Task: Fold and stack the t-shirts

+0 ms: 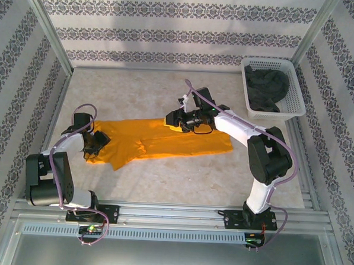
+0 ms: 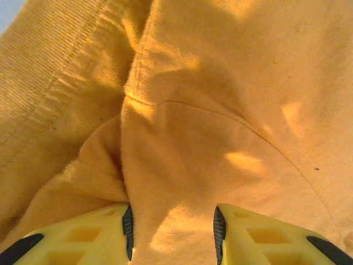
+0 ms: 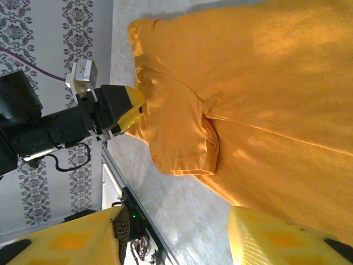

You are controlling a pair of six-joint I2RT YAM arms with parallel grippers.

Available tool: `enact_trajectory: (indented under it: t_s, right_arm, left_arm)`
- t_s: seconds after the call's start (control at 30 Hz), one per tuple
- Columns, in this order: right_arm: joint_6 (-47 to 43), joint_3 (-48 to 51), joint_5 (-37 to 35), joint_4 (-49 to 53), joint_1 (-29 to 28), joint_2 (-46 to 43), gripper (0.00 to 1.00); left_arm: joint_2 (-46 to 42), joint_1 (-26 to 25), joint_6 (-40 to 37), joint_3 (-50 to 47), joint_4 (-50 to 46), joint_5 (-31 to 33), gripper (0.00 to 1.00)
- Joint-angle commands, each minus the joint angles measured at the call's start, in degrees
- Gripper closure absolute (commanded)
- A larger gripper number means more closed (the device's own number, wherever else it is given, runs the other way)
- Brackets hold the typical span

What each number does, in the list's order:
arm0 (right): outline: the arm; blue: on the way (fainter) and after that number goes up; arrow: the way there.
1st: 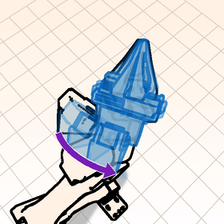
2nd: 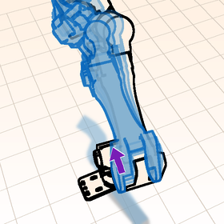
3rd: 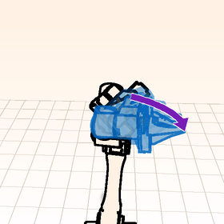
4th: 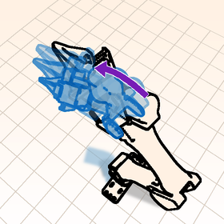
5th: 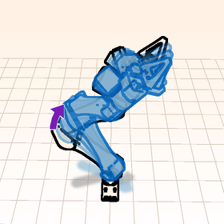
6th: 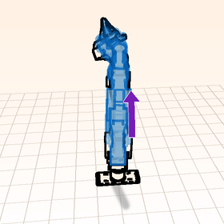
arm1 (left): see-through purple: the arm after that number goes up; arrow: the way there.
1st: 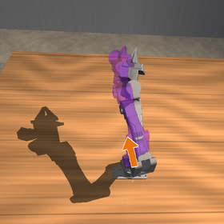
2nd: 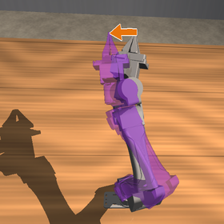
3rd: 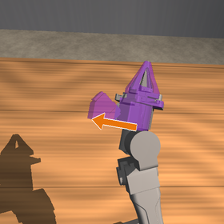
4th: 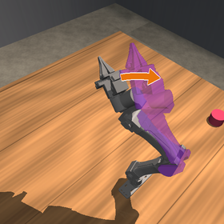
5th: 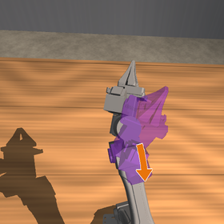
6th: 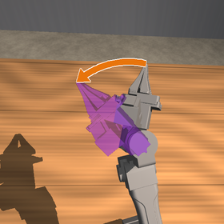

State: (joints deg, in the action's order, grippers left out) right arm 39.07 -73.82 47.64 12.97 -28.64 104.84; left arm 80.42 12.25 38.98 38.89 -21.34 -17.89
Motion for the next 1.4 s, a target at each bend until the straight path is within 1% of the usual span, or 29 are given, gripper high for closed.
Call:
enact_trajectory:
  t_s: [0.0,0.1,0.23,0.43,0.57,0.6,0.7,0.77,0.87,1.03,1.37]
  right_arm:
    - [0.4,-0.1,0.5,-1.4,-0.2,0.8,0.49]
    - [0.7,-0.4,0.5,-1.5,-0.2,1.2,0.49]
    - [0.7,-0.7,0.4,-1.5,-0.2,1.7,0.49]
    - [0.8,-0.9,0.5,-1.7,-0.2,1.9,0.49]
    - [0.7,-0.8,0.5,-1.5,-0.2,1.8,0.49]
    - [0.7,-0.8,0.5,-1.4,-0.2,1.8,0.49]
    - [0.6,-0.8,0.3,-1.2,-0.2,1.6,0.49]
    - [0.6,-0.8,0.3,-1.1,-0.2,1.6,0.49]
    - [0.5,-0.7,0.2,-1.0,-0.2,1.4,0.49]
    - [0.5,-0.5,0.3,-1.0,-0.2,1.3,0.49]
    - [0.2,0.5,0.1,-0.8,0.0,0.4,0.49]
  left_arm:
    - [-0.4,0.6,-1.0,-0.3,1.5,-2.1,0.58]
    - [-0.9,0.5,-1.0,0.5,0.4,-3.0,0.61]
    - [-0.8,0.5,-1.3,1.3,-3.1,-1.9,0.62]
    - [-0.6,0.5,-3.1,1.5,-7.9,0.7,0.61]
    - [-1.2,0.4,-2.9,2.3,-9.6,0.4,0.6]
    - [-1.4,0.3,-3.0,2.8,-10.9,1.1,0.61]
    - [-2.1,0.3,-4.1,4.3,-15.1,6.0,0.6]
    - [-2.6,0.5,-5.0,4.9,-15.7,7.2,0.6]
    - [-3.0,0.7,-5.0,6.1,-15.7,7.4,0.57]
    - [-1.9,0.7,-3.9,7.5,-12.3,5.8,0.57]
    - [4.4,0.8,-3.4,7.3,-5.8,3.6,0.63]
